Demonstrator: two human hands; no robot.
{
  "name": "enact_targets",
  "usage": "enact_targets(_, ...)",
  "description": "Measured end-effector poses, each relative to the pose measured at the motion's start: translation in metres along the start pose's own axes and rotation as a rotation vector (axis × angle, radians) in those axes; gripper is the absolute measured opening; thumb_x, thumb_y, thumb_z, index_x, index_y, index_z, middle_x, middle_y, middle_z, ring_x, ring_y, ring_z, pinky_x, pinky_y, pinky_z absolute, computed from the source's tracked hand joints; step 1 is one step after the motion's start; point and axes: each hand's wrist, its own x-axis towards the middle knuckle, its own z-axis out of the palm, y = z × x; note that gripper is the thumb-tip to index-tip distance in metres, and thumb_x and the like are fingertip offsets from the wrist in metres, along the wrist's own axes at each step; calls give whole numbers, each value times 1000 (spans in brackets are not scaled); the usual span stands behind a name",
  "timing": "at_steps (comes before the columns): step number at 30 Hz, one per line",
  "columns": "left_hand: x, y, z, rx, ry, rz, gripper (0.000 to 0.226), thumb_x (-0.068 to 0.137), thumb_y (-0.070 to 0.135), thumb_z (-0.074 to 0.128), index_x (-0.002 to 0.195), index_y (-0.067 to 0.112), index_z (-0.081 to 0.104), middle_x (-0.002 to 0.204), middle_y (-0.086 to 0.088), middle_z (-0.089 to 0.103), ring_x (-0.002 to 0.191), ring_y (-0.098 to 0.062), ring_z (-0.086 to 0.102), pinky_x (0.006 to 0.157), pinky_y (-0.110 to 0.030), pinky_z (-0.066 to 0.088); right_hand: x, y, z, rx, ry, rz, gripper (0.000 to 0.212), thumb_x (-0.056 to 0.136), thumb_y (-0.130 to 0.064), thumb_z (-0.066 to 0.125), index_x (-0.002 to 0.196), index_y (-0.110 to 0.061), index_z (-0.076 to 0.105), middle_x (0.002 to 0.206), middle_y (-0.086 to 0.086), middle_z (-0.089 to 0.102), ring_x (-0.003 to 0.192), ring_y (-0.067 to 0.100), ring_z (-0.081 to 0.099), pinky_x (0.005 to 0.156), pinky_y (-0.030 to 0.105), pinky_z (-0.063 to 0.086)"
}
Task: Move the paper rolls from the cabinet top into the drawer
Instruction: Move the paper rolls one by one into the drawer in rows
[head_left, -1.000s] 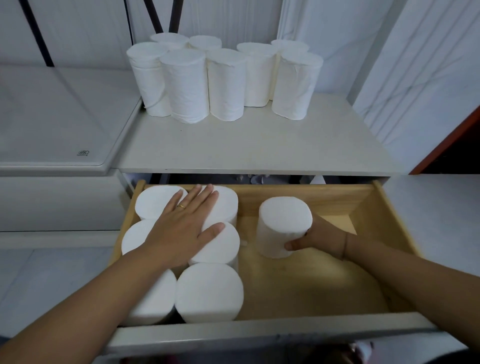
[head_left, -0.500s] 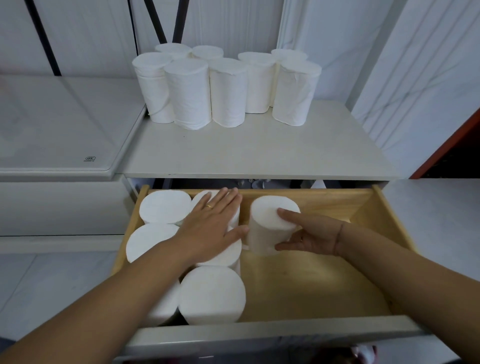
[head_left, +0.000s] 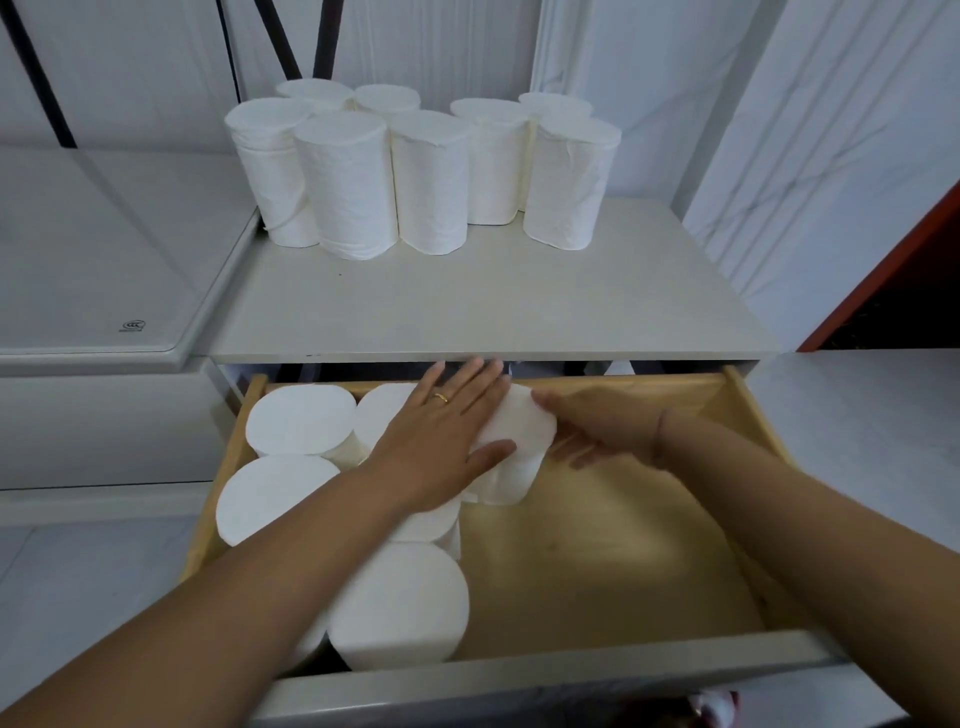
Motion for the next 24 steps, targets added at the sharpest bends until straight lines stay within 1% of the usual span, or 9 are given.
enact_targets(2,2,2,0,10,74,-1,72,91,61,10,150,21,4,159,5,-3,143,-10,-14,116,-36,-12,6,-18,-28,-31,189,-133,50,87,-55,53,81,-9,71,82,11,74,71,22,65,65,31,54)
enact_targets(4,3,4,-1,11,178,-22,68,94,56,19,150,17,14,159,0,6,146,-17,-3,117,-42,-1,18,-35,-56,60,406,-297,41,85,-46,62,77,-7,67,76,12,72,68,23,63,69,37,55)
enact_targets(6,5,5,-2,1,226,-71,67,95,55,22,149,16,17,158,-3,10,146,-22,3,117,-45,4,40,-49,-82,114,645,-412,30,80,-41,70,83,-12,63,80,6,69,73,19,62,76,36,54)
enact_targets(8,8,4,-2,-12,224,-153,71,93,56,21,149,14,16,158,-4,10,146,-24,3,117,-46,3,67,-61,-103,146,773,-438,46,76,-41,74,106,-11,58,97,3,60,87,16,57,83,29,50)
enact_targets(11,11,2,1,-18,182,-259,76,90,61,12,150,16,0,158,-2,-4,145,-21,-11,117,-42,-7,105,-79,-127,196,754,-465,79,74,-39,77,134,-7,37,120,5,47,106,12,46,96,24,40)
enact_targets(14,10,0,4,-6,170,-261,78,88,64,6,149,17,-11,157,0,-15,142,-17,-22,115,-40,-14,136,-94,-138,224,701,-473,90,72,-38,80,141,-10,29,137,9,43,118,17,45,101,26,37)
enact_targets(18,11,0,4,-15,172,-262,77,89,63,7,148,18,-13,157,0,-16,142,-18,-22,115,-40,-15,159,-107,-141,267,654,-487,92,66,-37,83,138,-12,32,135,5,45,119,20,47,104,36,42)
enact_targets(21,11,-1,4,-1,178,-260,77,90,64,7,148,18,-13,157,0,-15,143,-18,-21,115,-40,-15,167,-110,-139,303,654,-498,95,64,-37,85,138,-13,31,136,4,45,119,20,47,102,35,42)
enact_targets(24,11,-1,5,-2,178,-258,77,91,63,10,149,18,-10,158,-1,-11,144,-19,-17,115,-40,-13,164,-110,-134,264,690,-500,90,59,-44,85,132,-15,39,130,1,51,116,19,50,99,36,45)
